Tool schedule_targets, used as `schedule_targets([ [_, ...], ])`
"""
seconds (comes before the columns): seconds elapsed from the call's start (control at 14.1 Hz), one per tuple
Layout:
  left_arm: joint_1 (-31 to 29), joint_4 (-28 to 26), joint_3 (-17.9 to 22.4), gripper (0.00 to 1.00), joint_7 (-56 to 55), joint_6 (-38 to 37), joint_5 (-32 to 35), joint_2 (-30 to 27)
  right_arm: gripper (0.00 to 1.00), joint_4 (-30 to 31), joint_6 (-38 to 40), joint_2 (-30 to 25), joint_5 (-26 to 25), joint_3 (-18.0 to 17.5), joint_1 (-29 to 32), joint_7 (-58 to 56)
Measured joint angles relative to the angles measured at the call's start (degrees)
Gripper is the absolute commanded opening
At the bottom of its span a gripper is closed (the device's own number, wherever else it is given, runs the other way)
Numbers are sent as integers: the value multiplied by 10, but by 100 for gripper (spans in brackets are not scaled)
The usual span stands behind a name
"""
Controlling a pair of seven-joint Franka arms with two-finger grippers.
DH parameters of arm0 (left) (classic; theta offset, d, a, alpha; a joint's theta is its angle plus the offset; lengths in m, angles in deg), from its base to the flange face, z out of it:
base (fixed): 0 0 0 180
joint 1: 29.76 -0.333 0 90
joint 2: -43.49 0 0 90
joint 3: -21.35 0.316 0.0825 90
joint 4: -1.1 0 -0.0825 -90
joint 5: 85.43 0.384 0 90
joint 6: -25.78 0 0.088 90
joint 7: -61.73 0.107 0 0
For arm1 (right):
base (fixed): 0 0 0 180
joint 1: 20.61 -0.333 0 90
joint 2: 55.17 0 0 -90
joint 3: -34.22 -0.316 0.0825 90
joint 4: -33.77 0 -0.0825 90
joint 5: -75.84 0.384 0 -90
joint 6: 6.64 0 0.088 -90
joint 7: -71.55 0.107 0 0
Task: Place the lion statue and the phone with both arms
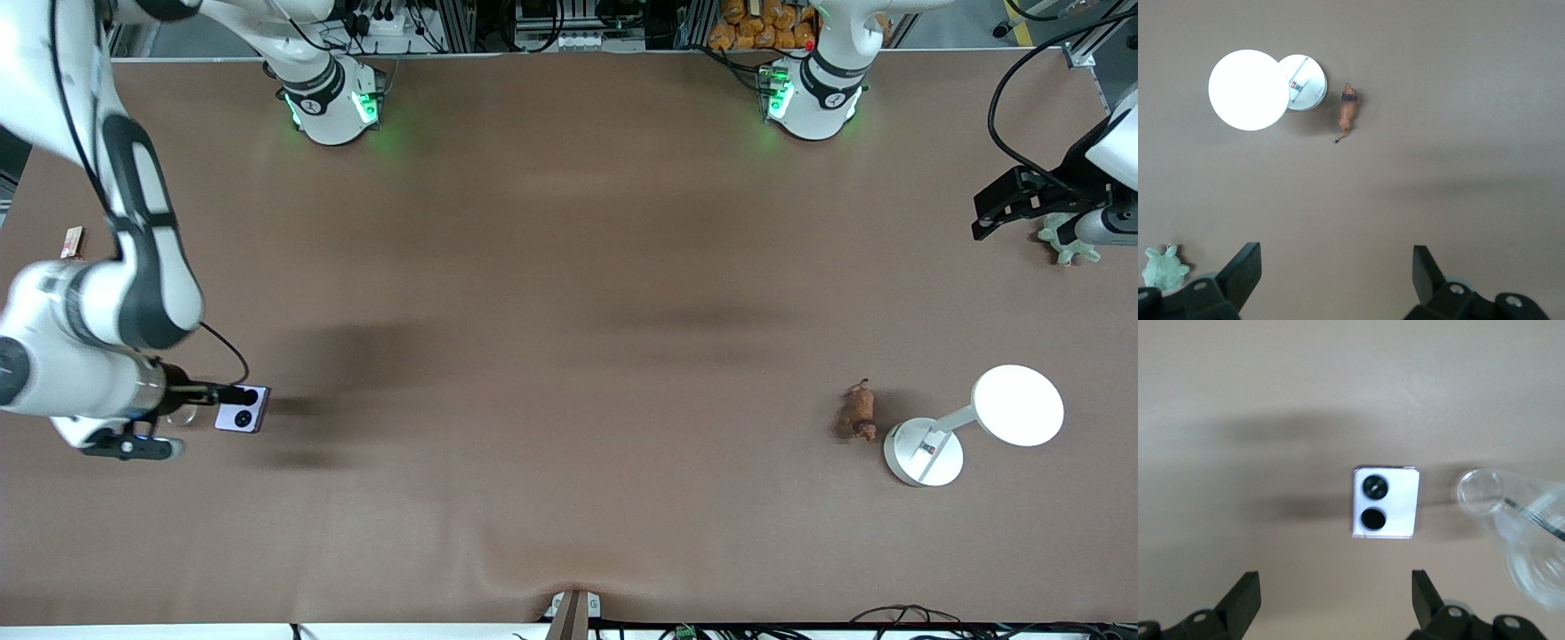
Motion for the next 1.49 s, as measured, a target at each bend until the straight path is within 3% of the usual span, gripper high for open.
schedule_targets([
  [0.28,1,0,-1,100,0,-1,0,0,100,-157,141,-23,3,-36,-22,0],
  [0.57,1,0,-1,100,0,-1,0,0,100,-198,158,-32,77,-37,-21,0],
  [0.85,1,0,-1,100,0,-1,0,0,100,-209,256,-84,81,-32,-7,3],
  [1.14,1,0,-1,100,0,-4,0,0,100,-209,345,-151,67,-34,-5,96],
  [1.49,1,0,-1,100,0,-5,0,0,100,-132,341,-222,65,-35,-6,140],
])
